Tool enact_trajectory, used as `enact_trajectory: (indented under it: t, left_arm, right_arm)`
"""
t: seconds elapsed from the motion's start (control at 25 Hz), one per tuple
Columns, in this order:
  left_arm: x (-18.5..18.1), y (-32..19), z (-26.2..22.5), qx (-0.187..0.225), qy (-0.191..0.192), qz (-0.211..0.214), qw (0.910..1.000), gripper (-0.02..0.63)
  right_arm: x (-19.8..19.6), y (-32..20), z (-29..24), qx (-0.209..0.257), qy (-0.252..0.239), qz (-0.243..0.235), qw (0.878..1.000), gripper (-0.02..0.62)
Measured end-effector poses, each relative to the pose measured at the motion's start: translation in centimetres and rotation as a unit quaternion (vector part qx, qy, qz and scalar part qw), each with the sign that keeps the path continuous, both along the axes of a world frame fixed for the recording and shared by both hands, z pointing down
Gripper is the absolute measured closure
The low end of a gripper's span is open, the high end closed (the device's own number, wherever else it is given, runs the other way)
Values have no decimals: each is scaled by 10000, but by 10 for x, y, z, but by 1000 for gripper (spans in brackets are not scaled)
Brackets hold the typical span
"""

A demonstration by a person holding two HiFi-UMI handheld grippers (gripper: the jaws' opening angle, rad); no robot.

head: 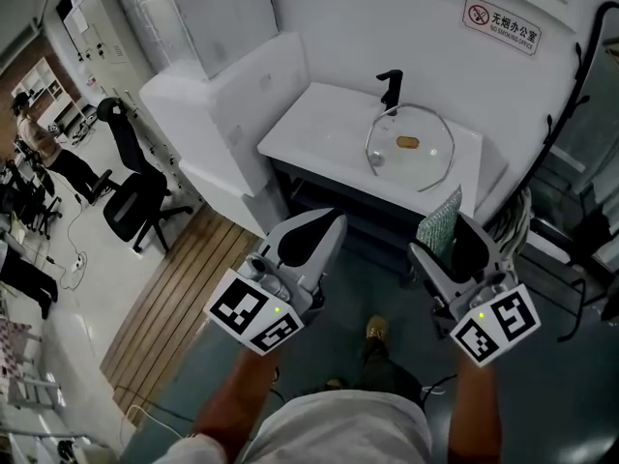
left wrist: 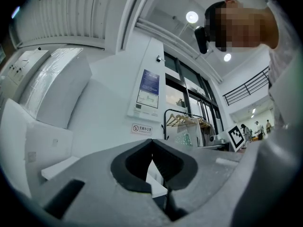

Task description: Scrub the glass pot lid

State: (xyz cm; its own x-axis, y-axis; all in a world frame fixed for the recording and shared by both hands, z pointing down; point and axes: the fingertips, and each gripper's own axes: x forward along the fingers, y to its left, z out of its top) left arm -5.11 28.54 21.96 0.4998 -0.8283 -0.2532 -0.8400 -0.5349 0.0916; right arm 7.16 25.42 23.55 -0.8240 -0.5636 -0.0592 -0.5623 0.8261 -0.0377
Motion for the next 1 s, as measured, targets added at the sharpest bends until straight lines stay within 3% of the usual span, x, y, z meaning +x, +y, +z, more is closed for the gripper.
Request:
enact_trajectory:
  t: [1.0]
  left_arm:
    - [24, -265, 18, -423, -231, -498, 9976, 591]
  right_arm:
    - [39, -282, 8, -20, 65, -223, 9997, 267]
